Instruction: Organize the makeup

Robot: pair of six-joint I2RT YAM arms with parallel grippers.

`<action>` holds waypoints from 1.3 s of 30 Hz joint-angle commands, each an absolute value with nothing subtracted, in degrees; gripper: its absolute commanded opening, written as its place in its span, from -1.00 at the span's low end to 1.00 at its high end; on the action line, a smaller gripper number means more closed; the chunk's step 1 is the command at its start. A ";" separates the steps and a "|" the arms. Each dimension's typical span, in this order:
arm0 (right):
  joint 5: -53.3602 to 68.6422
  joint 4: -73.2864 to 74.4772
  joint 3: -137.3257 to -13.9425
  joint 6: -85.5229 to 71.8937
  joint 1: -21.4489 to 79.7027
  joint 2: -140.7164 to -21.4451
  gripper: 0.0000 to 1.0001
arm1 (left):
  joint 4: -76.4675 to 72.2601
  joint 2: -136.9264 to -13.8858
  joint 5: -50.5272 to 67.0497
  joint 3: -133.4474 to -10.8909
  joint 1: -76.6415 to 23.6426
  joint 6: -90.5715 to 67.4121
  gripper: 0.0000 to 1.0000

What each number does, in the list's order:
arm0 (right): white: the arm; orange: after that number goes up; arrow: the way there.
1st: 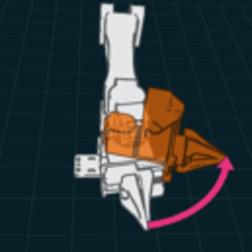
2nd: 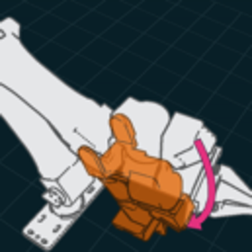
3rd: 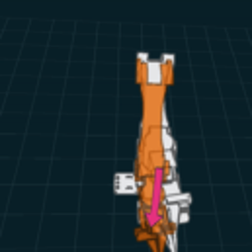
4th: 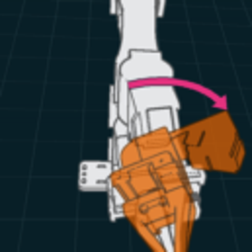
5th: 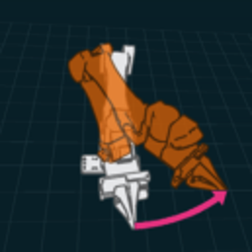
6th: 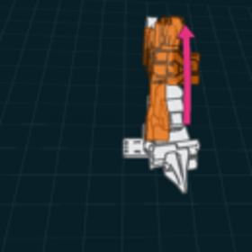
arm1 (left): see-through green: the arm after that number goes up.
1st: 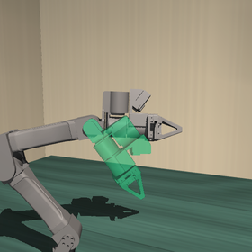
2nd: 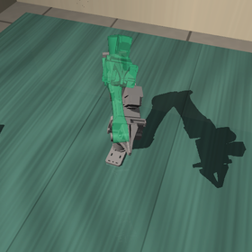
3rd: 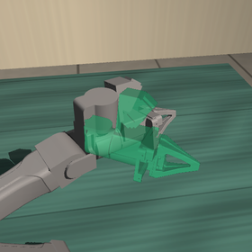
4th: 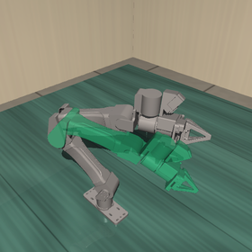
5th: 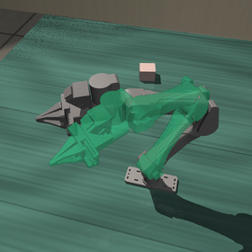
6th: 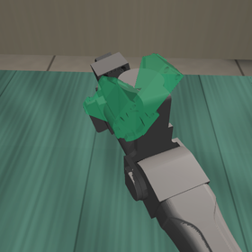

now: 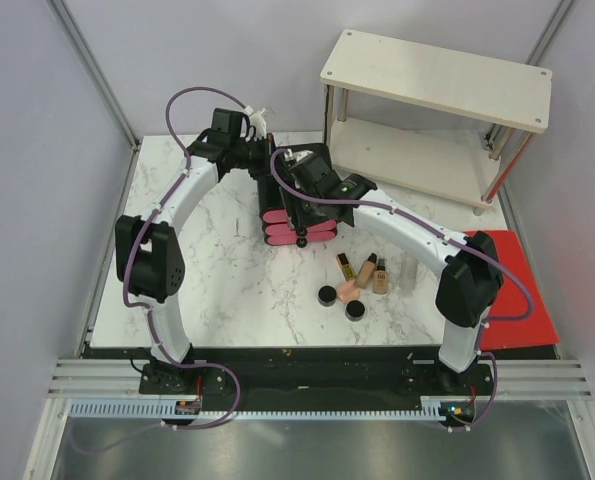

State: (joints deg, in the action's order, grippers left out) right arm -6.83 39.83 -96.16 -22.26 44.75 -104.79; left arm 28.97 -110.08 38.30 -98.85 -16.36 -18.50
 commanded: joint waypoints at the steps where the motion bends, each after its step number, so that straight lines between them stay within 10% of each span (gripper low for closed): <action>1: -5.80 37.27 -98.35 -23.47 45.17 -106.43 0.29 | 32.95 -109.07 32.00 -99.76 -16.35 -14.07 -0.97; 6: -8.78 36.65 -99.23 -23.82 45.26 -107.23 0.24 | 34.54 -109.51 32.08 -99.41 -16.35 -12.39 -0.96; 16: -12.57 37.97 -98.70 -25.84 45.44 -106.52 -0.84 | 35.51 -109.95 31.12 -99.49 -16.35 -12.83 -0.97; 39: -0.36 56.78 -96.07 -17.76 50.80 -103.45 -1.00 | 38.67 -113.64 29.18 -100.90 -16.35 -11.34 -0.96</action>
State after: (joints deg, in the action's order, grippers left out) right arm -8.25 50.70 -97.62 -20.27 48.73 -105.21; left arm 32.82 -110.34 33.47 -100.84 -16.36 -15.25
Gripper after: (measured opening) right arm 0.364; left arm 0.023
